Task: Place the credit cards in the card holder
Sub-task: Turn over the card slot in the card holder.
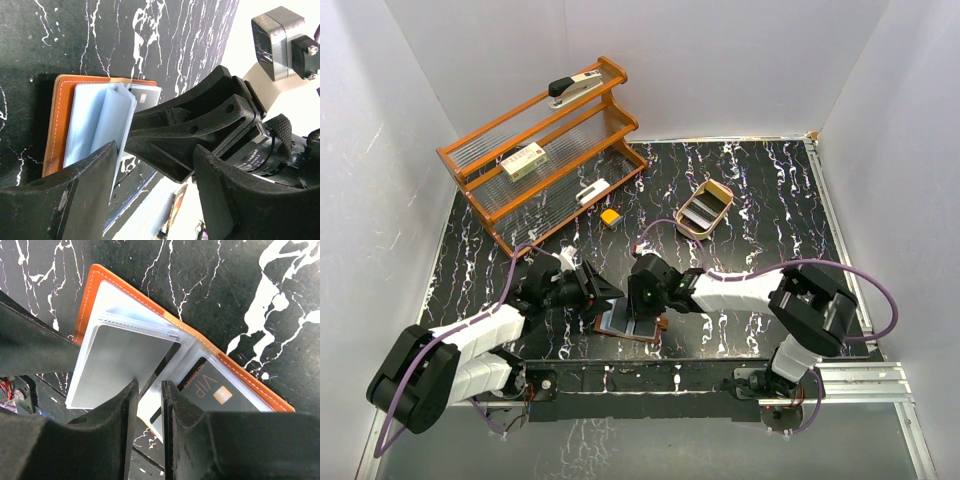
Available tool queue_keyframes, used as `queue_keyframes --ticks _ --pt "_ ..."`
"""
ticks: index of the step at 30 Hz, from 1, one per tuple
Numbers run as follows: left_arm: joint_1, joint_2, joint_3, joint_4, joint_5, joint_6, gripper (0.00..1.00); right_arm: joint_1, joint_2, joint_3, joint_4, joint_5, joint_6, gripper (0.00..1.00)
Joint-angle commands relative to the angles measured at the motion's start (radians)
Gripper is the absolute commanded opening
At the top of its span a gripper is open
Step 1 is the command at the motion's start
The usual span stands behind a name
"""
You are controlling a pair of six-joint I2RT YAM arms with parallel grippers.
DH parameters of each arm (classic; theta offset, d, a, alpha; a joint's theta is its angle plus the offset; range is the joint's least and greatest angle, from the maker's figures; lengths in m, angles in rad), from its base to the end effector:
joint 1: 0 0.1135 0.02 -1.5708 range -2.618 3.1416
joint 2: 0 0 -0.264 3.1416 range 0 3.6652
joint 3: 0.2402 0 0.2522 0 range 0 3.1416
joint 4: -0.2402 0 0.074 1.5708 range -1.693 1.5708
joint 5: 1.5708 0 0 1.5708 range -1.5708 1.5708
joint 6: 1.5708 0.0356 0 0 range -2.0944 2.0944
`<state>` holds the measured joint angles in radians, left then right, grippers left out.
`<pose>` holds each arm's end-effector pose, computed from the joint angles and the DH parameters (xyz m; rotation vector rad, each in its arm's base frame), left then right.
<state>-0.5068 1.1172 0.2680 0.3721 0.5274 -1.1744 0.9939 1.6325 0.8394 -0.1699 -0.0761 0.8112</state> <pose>0.1699 -0.1148 0.1584 -0.4040 2.3412 -1.4855 0.1687 0.2642 0.1547 -0.2814 2.7146 0.7361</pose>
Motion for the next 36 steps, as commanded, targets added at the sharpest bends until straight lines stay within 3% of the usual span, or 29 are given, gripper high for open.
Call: queue_keyframes --ticks 1,15,26,36 --pt "-0.014 -0.024 0.017 0.028 0.039 -0.021 0.6 0.005 -0.06 -0.052 0.06 0.062 -0.021 0.25" --pt "-0.095 0.037 0.046 0.066 -0.006 -0.025 0.6 0.005 -0.126 -0.182 0.158 0.105 -0.006 0.21" --pt "-0.167 0.085 0.099 0.068 -0.048 -0.027 0.6 0.005 -0.293 -0.263 0.152 0.21 0.002 0.24" --pt "-0.255 0.17 0.115 0.163 -0.09 -0.06 0.6 0.005 -0.482 -0.291 -0.047 0.394 0.1 0.27"
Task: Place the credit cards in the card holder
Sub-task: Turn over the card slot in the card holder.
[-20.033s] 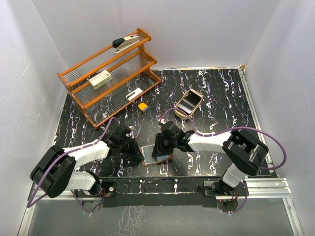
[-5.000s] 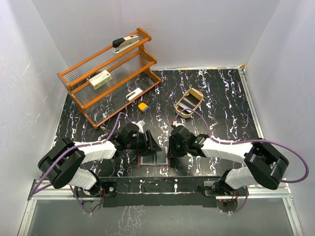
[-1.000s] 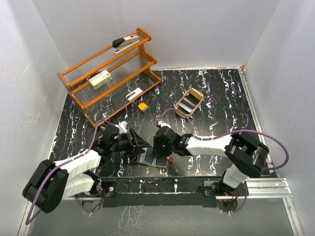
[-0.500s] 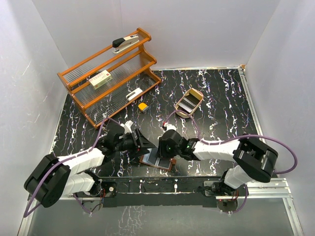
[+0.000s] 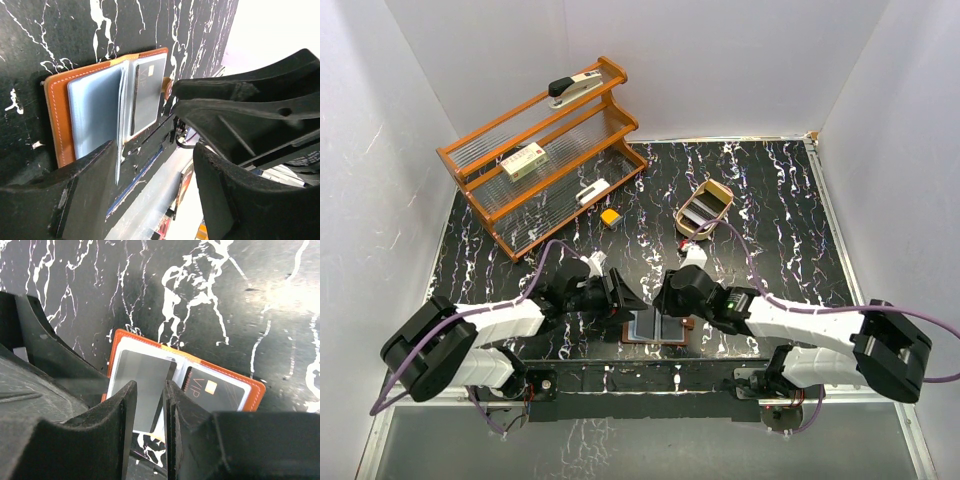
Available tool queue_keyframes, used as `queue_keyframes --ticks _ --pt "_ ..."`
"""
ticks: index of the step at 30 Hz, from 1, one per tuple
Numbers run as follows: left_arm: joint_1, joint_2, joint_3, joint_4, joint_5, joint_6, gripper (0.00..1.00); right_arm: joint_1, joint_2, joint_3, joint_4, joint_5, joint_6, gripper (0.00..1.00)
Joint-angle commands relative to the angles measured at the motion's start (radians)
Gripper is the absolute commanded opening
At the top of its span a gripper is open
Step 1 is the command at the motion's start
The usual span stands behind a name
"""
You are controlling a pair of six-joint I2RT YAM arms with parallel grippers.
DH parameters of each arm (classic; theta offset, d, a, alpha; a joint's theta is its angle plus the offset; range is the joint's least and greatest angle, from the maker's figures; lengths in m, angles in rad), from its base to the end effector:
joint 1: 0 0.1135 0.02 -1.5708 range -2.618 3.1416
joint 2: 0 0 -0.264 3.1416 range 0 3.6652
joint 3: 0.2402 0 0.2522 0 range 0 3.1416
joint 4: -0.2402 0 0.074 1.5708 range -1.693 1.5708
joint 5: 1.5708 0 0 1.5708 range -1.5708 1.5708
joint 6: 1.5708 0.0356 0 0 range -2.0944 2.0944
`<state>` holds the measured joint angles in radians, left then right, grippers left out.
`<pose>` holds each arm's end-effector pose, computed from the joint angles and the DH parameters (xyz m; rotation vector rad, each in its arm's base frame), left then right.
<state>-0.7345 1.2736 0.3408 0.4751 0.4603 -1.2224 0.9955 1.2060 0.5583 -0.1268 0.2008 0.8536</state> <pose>0.1614 -0.1671 0.1581 -0.2409 2.4203 -1.5571 0.1339 0.1935 0.1840 -0.0695 2.4284 0.6678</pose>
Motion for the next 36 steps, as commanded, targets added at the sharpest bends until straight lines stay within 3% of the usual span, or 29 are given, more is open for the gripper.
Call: queue_keyframes --ticks 1,8,13,22,36 --pt "-0.032 0.02 0.049 0.063 -0.024 -0.01 0.6 0.003 -0.064 -0.005 -0.119 0.131 0.067 0.27" --pt "-0.063 0.076 0.107 0.077 -0.025 0.002 0.6 0.002 -0.072 0.075 -0.43 0.232 0.145 0.37" --pt "-0.084 0.13 0.129 0.106 -0.029 0.0 0.6 -0.009 -0.104 0.073 -0.515 0.257 0.187 0.44" --pt "-0.16 0.217 0.183 0.163 -0.043 -0.008 0.6 -0.023 -0.09 -0.013 -0.372 0.142 0.189 0.35" --pt "-0.197 0.215 0.185 0.152 -0.077 0.021 0.59 -0.037 -0.049 -0.101 -0.049 0.029 0.157 0.34"
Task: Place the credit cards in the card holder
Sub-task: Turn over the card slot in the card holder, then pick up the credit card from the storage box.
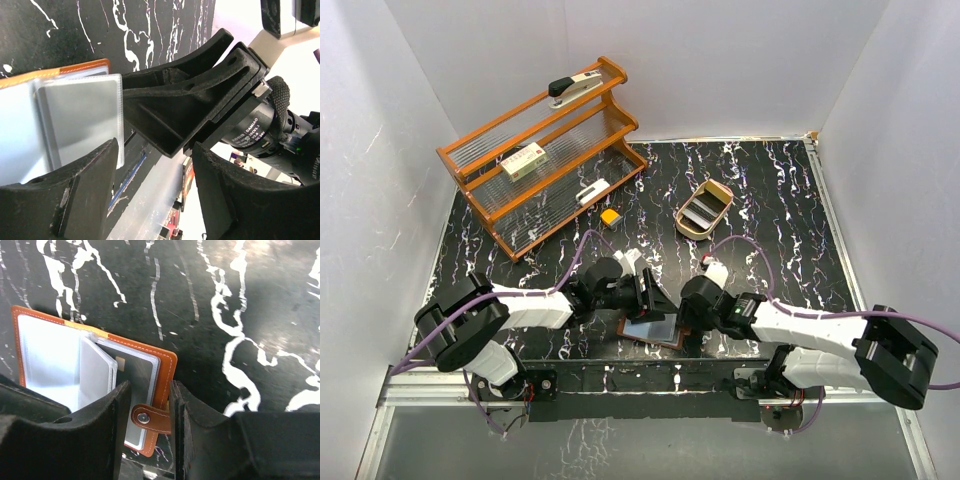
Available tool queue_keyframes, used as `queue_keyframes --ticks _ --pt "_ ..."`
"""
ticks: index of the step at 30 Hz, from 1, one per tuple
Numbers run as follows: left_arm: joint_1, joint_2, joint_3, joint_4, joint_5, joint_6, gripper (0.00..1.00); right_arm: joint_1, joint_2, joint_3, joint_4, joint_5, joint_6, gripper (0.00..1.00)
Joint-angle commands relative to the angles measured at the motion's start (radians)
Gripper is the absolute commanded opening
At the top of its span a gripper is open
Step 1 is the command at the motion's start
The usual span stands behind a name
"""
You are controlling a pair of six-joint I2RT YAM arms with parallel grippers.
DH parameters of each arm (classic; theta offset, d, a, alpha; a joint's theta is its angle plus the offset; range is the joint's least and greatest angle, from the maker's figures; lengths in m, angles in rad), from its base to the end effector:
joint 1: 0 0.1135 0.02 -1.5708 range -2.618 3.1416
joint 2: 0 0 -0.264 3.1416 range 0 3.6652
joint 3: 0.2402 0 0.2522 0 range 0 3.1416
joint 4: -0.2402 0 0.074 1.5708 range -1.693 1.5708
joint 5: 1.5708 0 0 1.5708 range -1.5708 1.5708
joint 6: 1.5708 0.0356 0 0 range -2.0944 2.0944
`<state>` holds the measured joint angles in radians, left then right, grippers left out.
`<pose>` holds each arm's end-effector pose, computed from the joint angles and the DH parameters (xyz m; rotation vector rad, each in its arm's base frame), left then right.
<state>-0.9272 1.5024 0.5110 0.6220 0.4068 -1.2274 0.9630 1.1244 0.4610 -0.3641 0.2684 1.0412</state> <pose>0.1602 -0.2371 0.1662 -0.0232 2.3904 -1.6596 0.1174 0.1522 0.1553 0.1991 2.5910 0.4206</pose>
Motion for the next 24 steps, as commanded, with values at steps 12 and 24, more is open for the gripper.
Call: queue_keyframes --ticks 12,24 --pt "0.035 -0.224 0.013 -0.322 -0.184 0.092 0.57 -0.043 0.164 0.121 0.172 -0.029 -0.15 0.35" --pt "0.28 -0.44 0.009 -0.738 -0.166 0.226 0.57 -0.098 0.089 0.31 -0.053 0.07 -0.422 0.45"
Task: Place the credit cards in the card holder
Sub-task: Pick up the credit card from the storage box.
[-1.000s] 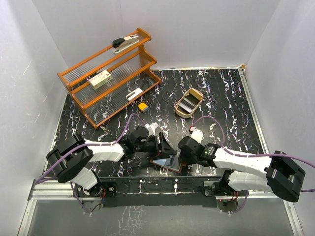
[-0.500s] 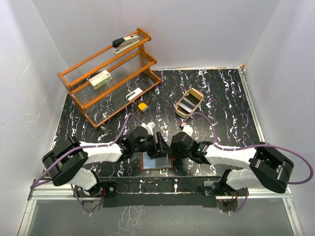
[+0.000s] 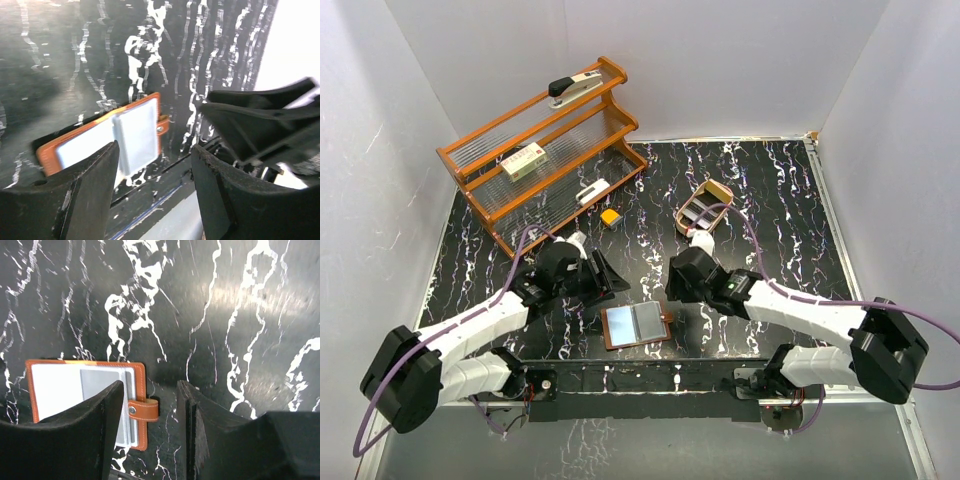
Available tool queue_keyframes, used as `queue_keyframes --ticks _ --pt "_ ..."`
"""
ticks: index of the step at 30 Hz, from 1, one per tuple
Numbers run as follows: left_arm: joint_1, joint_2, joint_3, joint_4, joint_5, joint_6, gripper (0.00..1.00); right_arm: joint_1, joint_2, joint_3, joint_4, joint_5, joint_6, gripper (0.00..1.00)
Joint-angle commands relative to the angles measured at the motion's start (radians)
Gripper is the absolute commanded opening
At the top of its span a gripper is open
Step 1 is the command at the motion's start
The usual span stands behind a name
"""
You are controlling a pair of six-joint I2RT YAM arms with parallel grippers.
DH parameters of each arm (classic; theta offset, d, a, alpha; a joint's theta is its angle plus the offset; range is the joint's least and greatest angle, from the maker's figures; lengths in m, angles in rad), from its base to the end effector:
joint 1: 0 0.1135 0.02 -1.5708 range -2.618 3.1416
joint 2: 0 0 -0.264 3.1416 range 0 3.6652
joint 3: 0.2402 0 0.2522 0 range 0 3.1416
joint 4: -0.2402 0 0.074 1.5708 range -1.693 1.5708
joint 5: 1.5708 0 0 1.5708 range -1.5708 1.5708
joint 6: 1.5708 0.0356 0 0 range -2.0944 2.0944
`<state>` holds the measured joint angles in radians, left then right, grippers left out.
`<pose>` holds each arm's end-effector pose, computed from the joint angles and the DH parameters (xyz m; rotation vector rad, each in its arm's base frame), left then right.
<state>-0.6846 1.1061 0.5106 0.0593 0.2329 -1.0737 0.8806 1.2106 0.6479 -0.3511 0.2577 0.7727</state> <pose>0.1742 -0.1528 0.2063 -0.3032 2.3540 -1.2145 0.1549 0.1734 0.1948 -0.0244 2.4863 0.4049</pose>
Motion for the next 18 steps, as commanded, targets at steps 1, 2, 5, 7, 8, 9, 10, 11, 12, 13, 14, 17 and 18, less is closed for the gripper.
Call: queue_keyframes --ticks 1,2,5,7,8,9,10,11,12,13,14,17,18 --pt "0.041 -0.046 0.015 -0.202 0.001 0.087 0.58 -0.023 0.018 0.154 -0.082 0.093 -0.191 0.46" --pt "0.043 -0.047 0.02 -0.232 -0.005 0.105 0.58 -0.031 0.039 0.188 -0.098 0.107 -0.227 0.48" --pt "0.045 -0.044 0.02 -0.287 -0.013 0.13 0.58 -0.068 0.119 0.301 -0.154 0.147 -0.333 0.5" --pt "0.045 -0.039 0.009 -0.302 -0.008 0.139 0.58 -0.097 0.174 0.368 -0.178 0.175 -0.4 0.51" --pt "0.045 -0.036 0.003 -0.306 -0.006 0.141 0.58 -0.116 0.201 0.399 -0.184 0.185 -0.437 0.51" --pt "0.045 -0.031 -0.005 -0.311 -0.004 0.145 0.58 -0.135 0.226 0.429 -0.19 0.195 -0.466 0.52" --pt "0.045 -0.026 -0.009 -0.311 -0.001 0.149 0.58 -0.159 0.253 0.459 -0.194 0.205 -0.497 0.52" --pt "0.045 -0.021 -0.015 -0.312 0.003 0.151 0.58 -0.185 0.278 0.486 -0.197 0.213 -0.524 0.53" --pt "0.045 -0.015 -0.02 -0.312 0.007 0.156 0.58 -0.213 0.302 0.517 -0.2 0.215 -0.546 0.53" --pt "0.045 -0.008 -0.024 -0.31 0.01 0.162 0.58 -0.242 0.326 0.546 -0.201 0.213 -0.567 0.54" --pt "0.045 0.0 -0.029 -0.305 0.016 0.167 0.58 -0.269 0.349 0.573 -0.2 0.211 -0.585 0.54" --pt "0.044 0.034 -0.047 -0.272 0.043 0.18 0.56 -0.336 0.427 0.644 -0.188 0.22 -0.648 0.55" --pt "0.044 0.049 -0.054 -0.256 0.054 0.181 0.56 -0.353 0.467 0.668 -0.188 0.235 -0.673 0.55"
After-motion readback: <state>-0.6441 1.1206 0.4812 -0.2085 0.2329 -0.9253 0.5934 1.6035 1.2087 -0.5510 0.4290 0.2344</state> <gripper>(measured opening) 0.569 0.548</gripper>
